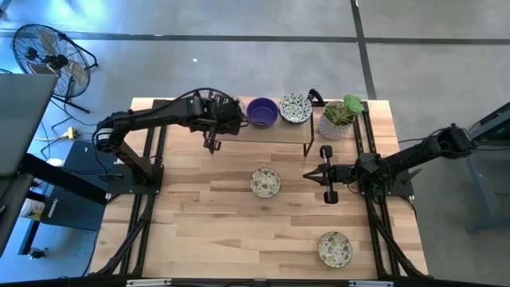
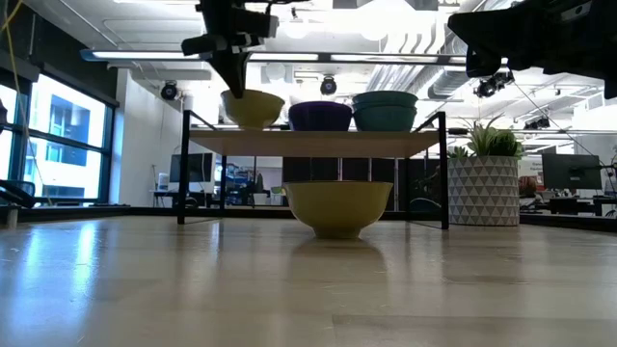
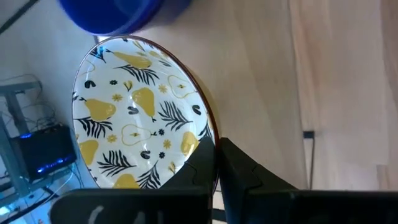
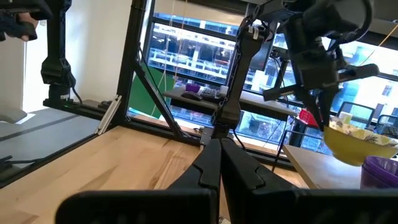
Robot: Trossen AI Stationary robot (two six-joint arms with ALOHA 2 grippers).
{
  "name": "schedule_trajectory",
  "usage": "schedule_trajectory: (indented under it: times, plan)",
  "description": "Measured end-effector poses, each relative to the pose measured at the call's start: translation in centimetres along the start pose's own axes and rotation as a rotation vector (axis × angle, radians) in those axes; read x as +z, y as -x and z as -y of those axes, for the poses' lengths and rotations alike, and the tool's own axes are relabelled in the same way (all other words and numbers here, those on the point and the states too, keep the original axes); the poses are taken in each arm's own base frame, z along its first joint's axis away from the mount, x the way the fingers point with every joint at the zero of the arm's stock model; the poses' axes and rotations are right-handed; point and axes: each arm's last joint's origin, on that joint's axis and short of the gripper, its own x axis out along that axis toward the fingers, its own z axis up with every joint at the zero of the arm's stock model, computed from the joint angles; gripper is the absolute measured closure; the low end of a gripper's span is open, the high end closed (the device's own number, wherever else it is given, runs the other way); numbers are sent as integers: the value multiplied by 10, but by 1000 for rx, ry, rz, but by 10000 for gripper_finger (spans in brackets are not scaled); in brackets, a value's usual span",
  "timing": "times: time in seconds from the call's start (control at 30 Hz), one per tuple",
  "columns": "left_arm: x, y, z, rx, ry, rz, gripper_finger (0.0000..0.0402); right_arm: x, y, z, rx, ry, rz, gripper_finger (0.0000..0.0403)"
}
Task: Pick & Place Mini bowls
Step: Put the top yellow patterned bowl on the shelf
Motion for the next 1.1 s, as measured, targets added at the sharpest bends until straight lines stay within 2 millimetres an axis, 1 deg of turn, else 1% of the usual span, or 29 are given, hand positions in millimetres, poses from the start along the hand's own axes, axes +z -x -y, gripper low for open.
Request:
schedule_trajectory:
  times: [0.07, 0.2, 0.4, 0.7, 1.1]
  plan:
    - [-1, -1, -3, -4, 7, 4, 401, 0, 0, 0, 0, -1, 0, 403]
    - [0, -4, -1, -9, 9, 14, 401, 0, 0, 0, 0, -2, 0, 403]
    - [-2, -13, 6, -36, -3, -14, 401, 0, 0, 0, 0, -2, -2, 403]
    - [-1, -14, 6, -28, -6, -5, 399, 0, 0, 0, 0, -1, -1, 403]
    - [-2, -14, 6, -2, -27, -28, 344, 0, 0, 0, 0, 0, -1, 403]
